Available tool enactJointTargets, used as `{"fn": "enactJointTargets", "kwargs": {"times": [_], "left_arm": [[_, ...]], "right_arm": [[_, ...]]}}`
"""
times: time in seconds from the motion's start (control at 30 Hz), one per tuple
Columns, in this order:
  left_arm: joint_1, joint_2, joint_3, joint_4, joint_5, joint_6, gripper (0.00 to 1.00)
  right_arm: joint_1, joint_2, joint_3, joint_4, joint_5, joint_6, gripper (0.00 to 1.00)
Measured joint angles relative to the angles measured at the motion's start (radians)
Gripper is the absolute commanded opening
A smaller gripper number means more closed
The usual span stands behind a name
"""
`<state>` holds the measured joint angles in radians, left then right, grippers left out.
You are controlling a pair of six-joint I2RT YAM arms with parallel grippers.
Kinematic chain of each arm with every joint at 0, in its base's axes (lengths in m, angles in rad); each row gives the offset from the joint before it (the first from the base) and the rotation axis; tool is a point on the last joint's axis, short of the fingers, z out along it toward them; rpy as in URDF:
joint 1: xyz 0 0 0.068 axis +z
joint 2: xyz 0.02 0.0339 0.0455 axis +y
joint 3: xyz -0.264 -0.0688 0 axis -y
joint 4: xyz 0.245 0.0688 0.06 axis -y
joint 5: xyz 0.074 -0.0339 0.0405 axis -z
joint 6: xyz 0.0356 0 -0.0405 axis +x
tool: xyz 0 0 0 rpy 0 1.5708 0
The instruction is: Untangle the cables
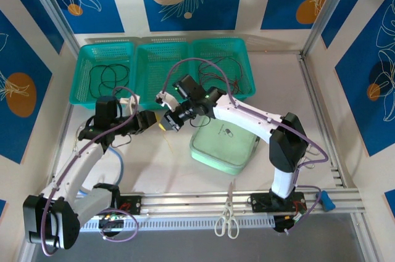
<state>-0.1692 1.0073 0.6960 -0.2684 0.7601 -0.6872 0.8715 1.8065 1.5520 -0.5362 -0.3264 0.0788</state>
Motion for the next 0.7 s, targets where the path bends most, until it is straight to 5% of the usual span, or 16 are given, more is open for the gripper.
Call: {"fn": "enactJointTargets", "kwargs": {"times": [0.33,0.37,0.47,0.5,0.7], "left_arm": [[-0.003,0.005,-0.007,0.003,-0.001,-0.014,0.0],[-0.003,0.005,-0.007,0.003,-0.001,-0.013,0.0],[-0.003,0.005,-0.007,0.002,-0.002,-0.011,0.0],[-0.003,0.005,-0.007,-0.001,-0.002,-0.011,0.0],[-0.003,0.037,0.005,-0.016,-0.001,0.016,0.0]], "right_arm": [[0.006,0.011,0.0,0.013,0.0,0.0,0.0],[0.006,0.013,0.0,0.013,0.0,0.0,0.04],[0.004,0.013,0.0,0.014,0.0,0.015,0.43],[-0.002,0.013,-0.001,0.022,-0.002,0.031,0.5],[-0.05,-0.061,-0.117,0.13,0.005,0.107,0.52]]}}
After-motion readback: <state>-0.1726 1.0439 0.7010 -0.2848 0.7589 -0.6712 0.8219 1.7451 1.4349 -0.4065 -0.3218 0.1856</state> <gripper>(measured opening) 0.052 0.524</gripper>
